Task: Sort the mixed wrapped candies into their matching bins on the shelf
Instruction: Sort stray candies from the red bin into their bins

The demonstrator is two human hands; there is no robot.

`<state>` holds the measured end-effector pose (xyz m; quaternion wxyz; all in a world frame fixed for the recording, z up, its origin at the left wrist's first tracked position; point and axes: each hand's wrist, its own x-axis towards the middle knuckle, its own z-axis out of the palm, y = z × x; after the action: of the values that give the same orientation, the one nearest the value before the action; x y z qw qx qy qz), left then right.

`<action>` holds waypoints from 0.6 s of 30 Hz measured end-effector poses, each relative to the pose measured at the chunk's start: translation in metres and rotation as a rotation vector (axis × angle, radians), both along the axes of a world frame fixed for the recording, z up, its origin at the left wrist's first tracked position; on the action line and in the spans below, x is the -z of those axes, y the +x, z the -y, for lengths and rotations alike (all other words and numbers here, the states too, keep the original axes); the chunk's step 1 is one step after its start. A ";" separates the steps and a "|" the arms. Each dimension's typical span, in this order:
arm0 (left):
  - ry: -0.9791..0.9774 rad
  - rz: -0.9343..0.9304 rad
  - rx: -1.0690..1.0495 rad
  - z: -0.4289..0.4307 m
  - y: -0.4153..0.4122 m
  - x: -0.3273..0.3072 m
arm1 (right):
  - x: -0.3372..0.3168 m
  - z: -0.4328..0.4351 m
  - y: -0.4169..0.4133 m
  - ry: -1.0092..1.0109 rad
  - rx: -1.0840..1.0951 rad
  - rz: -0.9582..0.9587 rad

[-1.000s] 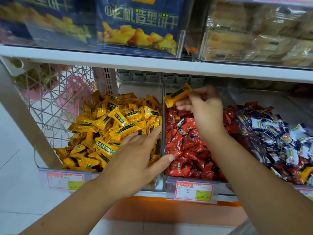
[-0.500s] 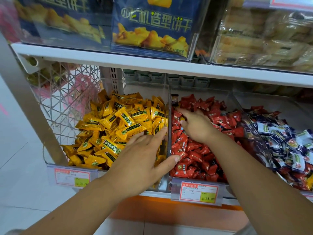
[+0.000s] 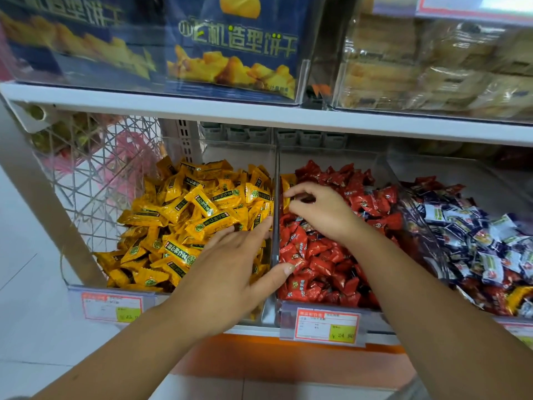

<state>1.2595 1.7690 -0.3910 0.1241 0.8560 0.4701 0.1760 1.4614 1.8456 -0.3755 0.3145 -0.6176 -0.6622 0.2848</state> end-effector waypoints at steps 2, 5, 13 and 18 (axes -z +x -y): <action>0.002 0.001 0.001 0.000 0.000 0.000 | -0.003 0.001 0.001 0.122 0.081 -0.047; 0.001 0.006 0.005 0.000 0.000 0.000 | -0.008 0.003 0.007 0.164 0.148 0.004; 0.003 0.005 0.000 0.001 -0.001 0.000 | -0.047 0.023 -0.012 0.193 0.011 -0.207; 0.002 0.001 -0.005 0.000 -0.002 -0.001 | -0.034 0.019 0.000 0.139 0.002 0.132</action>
<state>1.2580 1.7685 -0.3900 0.1230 0.8549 0.4719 0.1772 1.4617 1.8267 -0.3419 0.3124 -0.6126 -0.6990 0.1964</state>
